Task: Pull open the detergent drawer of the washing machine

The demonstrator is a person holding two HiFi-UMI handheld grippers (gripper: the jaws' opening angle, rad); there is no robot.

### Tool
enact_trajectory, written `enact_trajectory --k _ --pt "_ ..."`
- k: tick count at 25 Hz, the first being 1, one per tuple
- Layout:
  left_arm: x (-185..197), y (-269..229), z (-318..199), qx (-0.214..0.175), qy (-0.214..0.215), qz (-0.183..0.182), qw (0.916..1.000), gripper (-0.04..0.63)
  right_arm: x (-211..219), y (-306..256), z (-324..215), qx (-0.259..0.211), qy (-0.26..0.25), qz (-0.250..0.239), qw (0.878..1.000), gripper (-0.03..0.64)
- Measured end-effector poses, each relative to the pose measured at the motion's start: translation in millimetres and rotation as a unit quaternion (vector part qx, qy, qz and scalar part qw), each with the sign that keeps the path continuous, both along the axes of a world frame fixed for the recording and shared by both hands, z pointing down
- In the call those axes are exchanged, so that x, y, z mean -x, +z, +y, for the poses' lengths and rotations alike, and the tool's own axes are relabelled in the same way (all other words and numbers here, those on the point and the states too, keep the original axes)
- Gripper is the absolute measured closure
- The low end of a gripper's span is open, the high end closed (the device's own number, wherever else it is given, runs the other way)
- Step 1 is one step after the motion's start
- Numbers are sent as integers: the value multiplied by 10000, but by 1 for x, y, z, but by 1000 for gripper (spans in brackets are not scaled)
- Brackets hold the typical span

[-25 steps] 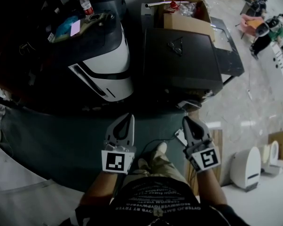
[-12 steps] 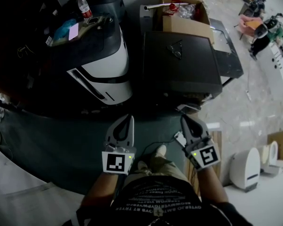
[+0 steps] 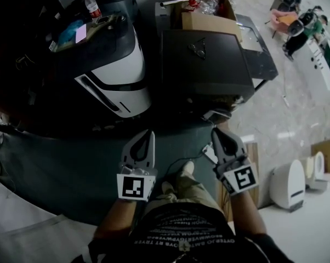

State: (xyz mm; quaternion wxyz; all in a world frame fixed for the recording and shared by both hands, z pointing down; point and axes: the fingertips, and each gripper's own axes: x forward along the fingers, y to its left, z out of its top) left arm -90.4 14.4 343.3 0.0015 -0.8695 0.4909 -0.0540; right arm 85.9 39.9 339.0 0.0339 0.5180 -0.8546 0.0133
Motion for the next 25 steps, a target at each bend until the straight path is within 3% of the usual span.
enact_trajectory --k 13,25 --pt "-6 2 53 37 112 -94 9999 592 -6 -2 56 -89 56 -53 9999 623" --pt "-81 -15 48 -4 -9 185 9998 592 -83 -3 62 -86 -12 -21 10000 623"
